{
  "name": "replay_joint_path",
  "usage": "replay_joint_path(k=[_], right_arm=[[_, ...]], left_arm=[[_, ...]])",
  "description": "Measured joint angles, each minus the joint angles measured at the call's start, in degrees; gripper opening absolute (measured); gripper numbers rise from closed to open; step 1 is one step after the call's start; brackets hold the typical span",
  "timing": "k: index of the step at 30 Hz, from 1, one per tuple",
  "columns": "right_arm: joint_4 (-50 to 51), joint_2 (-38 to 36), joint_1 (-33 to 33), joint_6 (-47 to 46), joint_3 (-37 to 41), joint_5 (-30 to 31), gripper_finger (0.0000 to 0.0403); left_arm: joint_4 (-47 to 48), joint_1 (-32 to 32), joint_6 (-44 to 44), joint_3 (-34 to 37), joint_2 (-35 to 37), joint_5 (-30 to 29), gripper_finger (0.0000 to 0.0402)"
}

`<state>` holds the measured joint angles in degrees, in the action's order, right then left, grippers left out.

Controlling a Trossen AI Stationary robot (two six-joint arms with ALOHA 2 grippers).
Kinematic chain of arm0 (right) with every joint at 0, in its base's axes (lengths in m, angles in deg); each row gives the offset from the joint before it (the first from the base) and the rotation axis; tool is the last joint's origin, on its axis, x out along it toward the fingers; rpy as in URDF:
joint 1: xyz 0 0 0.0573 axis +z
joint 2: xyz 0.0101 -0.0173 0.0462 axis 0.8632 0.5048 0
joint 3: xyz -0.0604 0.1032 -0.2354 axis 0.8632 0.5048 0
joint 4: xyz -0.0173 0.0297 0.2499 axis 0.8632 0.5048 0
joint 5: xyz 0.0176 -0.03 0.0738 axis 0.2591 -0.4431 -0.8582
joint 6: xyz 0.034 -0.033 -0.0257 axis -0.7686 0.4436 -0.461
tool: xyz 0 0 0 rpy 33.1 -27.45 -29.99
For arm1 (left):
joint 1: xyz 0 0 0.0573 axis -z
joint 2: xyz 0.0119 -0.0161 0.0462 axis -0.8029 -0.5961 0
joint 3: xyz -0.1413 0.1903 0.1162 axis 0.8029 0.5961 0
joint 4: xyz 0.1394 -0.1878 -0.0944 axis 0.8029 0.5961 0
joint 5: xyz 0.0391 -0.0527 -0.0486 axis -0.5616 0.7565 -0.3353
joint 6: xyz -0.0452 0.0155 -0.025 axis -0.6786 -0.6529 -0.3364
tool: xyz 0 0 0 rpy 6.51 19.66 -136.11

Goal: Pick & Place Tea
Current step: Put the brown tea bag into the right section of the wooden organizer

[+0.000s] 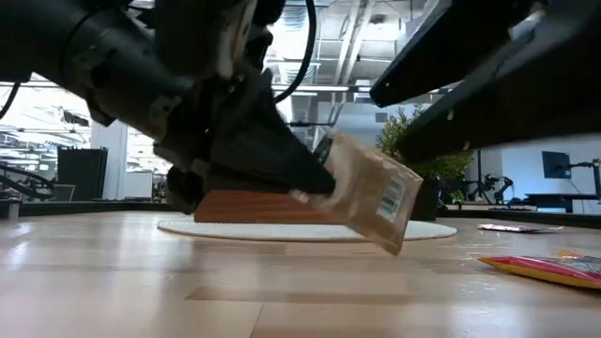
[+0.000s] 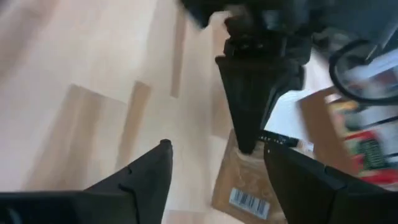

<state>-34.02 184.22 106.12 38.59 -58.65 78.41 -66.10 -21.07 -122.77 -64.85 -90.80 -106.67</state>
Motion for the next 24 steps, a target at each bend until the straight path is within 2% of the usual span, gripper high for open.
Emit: replay_joint_path(k=[7, 12, 15, 24], right_arm=[[-3.34, 8.2, 1.46, 12.31, -3.04, 13.63, 0.0245], [-3.54, 12.87, 1.65, 20.14, -7.89, 26.3, 0.0245], [-3.22, 14.63, 1.52, 24.74, -9.84, 33.51, 0.0245], [-3.02, 15.03, 1.42, 29.1, -10.72, 37.69, 0.0245]], left_arm=[[-5.43, -0.13, -2.05, 0.01, -0.07, 0.37, 0.0], [-13.35, -0.09, -0.01, 0.0, -0.07, 1.8, 0.0], [-14.23, 0.22, 0.17, 0.01, 0.35, 1.68, 0.0], [-16.87, 2.32, 4.62, -0.01, 2.73, 0.89, 0.0]])
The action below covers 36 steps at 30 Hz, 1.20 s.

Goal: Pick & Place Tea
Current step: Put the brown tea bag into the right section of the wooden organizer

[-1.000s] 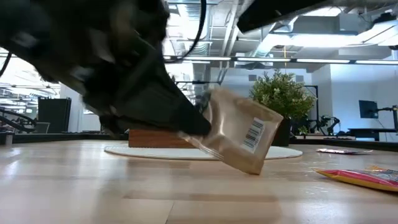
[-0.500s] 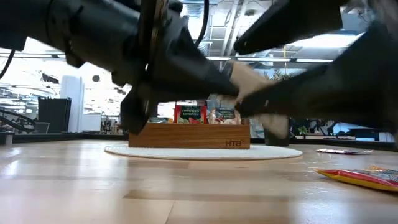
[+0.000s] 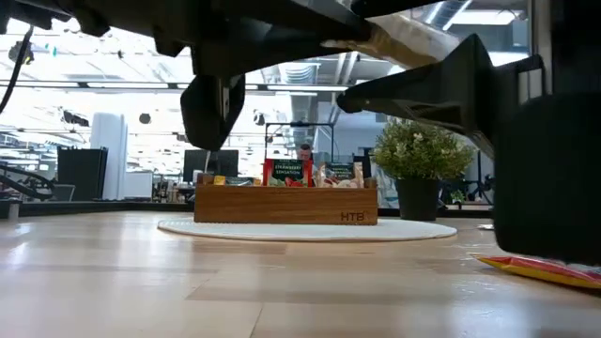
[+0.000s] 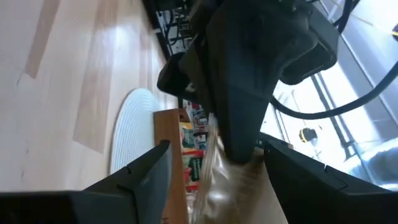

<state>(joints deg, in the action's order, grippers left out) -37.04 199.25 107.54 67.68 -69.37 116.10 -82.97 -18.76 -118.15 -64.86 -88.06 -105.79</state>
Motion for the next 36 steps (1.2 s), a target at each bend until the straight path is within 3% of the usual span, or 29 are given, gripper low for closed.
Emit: replay_joint_path(k=[6, 10, 19, 22, 25, 31, 33, 36], right_arm=[[-0.11, 0.0, -0.78, 3.11, 0.0, 0.27, 0.0231], [-0.59, 0.0, -0.74, 3.12, -0.07, 0.27, 0.0199], [-4.46, 0.0, -0.61, 1.62, -0.09, 0.33, 0.0034], [-4.53, 0.0, -0.51, -0.06, -0.09, 0.06, 0.0013], [-2.86, -0.3, -0.54, -5.57, -0.11, -1.93, 0.0021], [14.96, -4.75, -0.99, -30.94, -0.04, -17.65, 0.0007], [19.64, -6.52, -1.01, -37.71, -0.04, -19.68, 0.0012], [20.57, -8.1, -1.11, -40.3, -0.07, -21.45, 0.0008]], left_arm=[[1.11, 0.9, 1.11, 0.03, 1.17, -0.23, 0.0], [4.18, 1.25, 1.07, 0.03, 2.46, -0.53, 0.0], [6.43, 1.73, 3.25, 0.05, 2.82, -0.34, 0.0001], [7.15, 1.79, 7.47, 0.05, 3.16, 1.88, 0.002], [12.05, 2.11, 12.12, 0.05, 5.34, 4.04, 0.0061], [28.23, 5.92, 20.65, -0.1, 12.9, 4.01, 0.0155], [30.09, 8.2, 26.98, -0.08, 12.73, 1.02, 0.017], [28.11, 11.75, 39.61, -0.06, 10.76, -6.64, 0.0175]])
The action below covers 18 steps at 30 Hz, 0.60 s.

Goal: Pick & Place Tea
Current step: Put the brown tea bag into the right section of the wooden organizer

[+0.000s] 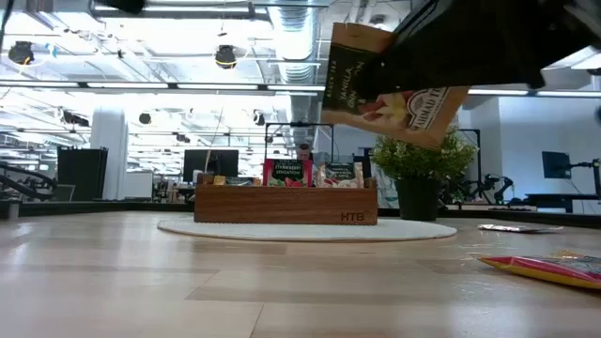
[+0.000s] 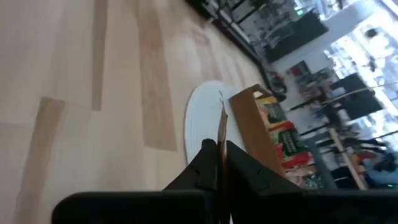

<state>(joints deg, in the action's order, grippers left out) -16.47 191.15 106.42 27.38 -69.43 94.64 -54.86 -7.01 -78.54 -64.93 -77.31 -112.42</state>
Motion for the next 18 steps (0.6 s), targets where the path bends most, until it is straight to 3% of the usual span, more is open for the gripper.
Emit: replay_joint_path(k=[3, 5, 7, 12, 18], right_arm=[[-3.01, -1.11, 0.1, 2.04, 0.04, -4.13, 0.0005], [-6.54, -1.84, 0.11, 4.76, 0.04, -6.84, 0.0008], [-12.41, -2.13, 0.11, 9.22, 0.04, -9.92, 0.0008], [-24.24, -3.16, 0.11, 19.48, 0.04, -11.71, 0.0004], [-28.14, -3.72, 0.11, 21.61, 0.04, -11.7, 0.0004]], left_arm=[[-3.38, 1.98, 8.96, 0.1, -2.98, -9.36, 0.0176], [-7.56, 2.03, 11.62, 0.1, -4.37, -12.62, 0.0176], [-10.34, 1.7, 12.33, 0.05, -5.27, -12.42, 0.0176], [-11.16, 0.11, 11.16, 0.07, -6.47, -2.58, 0.0174], [-14.18, 0.07, 10.9, 0.04, -6.43, -7.01, 0.0139]])
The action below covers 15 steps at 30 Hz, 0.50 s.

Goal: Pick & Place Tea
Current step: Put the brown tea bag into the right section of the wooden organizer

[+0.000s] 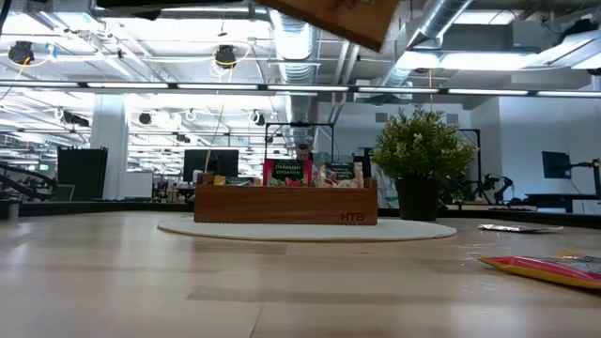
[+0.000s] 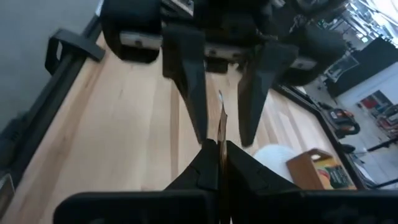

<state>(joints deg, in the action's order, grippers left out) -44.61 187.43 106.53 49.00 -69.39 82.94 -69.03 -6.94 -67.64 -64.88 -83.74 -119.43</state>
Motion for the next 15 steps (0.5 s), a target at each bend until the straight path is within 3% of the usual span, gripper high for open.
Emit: replay_joint_path(k=[10, 15], right_arm=[[-3.68, 0.0, -0.09, 1.7, 0.0, -1.37, 0.0011], [1.78, -0.39, -1.05, -7.31, -0.26, -2.44, 0.002]], left_arm=[[-0.8, -0.6, -1.3, 0.0, 0.0, 0.17, 0.0021], [1.95, -0.91, -5.37, -0.01, 0.0, 0.14, 0.0001]])
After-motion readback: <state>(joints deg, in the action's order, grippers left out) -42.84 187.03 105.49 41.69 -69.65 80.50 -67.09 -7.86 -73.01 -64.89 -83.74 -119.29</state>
